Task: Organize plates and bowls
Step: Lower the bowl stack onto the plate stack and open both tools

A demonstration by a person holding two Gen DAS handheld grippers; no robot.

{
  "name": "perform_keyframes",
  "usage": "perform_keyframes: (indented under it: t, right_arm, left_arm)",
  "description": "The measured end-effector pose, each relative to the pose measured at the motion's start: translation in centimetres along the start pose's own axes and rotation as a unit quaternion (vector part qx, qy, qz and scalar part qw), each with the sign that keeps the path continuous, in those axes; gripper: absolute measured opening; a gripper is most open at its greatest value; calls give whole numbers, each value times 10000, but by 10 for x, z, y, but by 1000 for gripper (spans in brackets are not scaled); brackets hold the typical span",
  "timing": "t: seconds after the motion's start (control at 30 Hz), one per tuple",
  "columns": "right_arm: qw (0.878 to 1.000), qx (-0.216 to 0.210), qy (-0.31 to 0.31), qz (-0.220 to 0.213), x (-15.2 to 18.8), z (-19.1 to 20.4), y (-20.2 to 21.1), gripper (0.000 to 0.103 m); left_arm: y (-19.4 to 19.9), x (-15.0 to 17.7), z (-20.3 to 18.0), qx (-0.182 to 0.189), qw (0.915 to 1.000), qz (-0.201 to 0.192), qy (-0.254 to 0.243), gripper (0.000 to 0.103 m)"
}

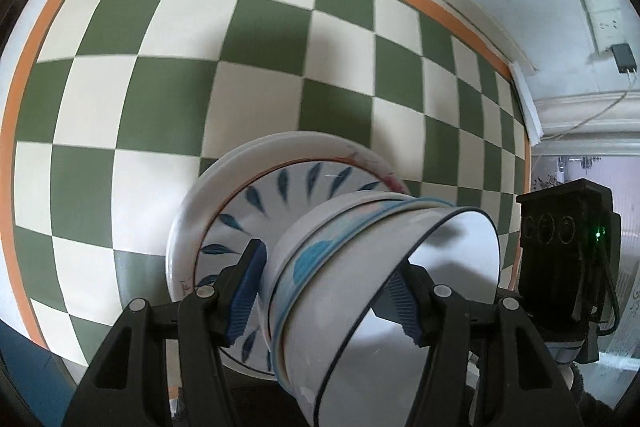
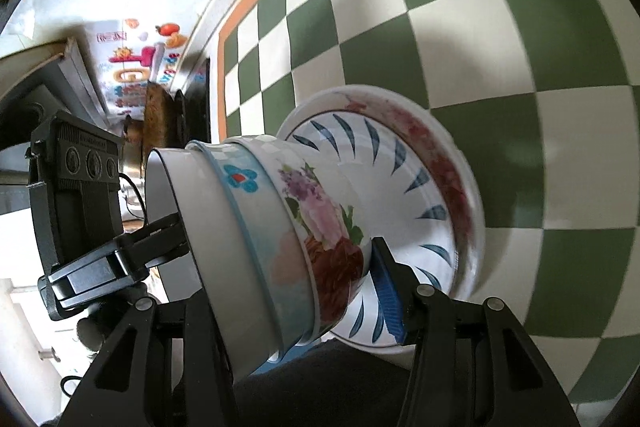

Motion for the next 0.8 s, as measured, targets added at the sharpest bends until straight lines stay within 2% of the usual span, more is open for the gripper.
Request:
perform_keyframes:
  t: [0.23, 0.6, 0.7, 0.8]
  right_arm:
    - [9997, 171, 7, 176, -5, -5, -19, 53]
    - [9995, 287, 34, 147, -14, -2, -28, 53]
    - [9991, 388, 113, 156, -13, 1, -27, 53]
    - [9972, 687, 228, 170, -11, 9, -25, 55]
  left_arm:
    - [-12, -3, 12, 76, 9997, 115, 181, 57]
    - [-14, 0, 15, 54, 9999, 84, 128, 57]
    - [-12, 2, 15, -23, 9999, 54, 92, 57]
    - [-8, 6, 15, -229, 9997, -115, -17, 57]
Point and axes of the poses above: each gripper's, at about its wrist camera, not at the fingertips, and y roughly against the way its jaws point, z to its left, x to its underside, the point moved 1 cm from there along -y, roughly the way its jaws point, and after that the axes turned 15 degrees about y, right-handed, at the moved point
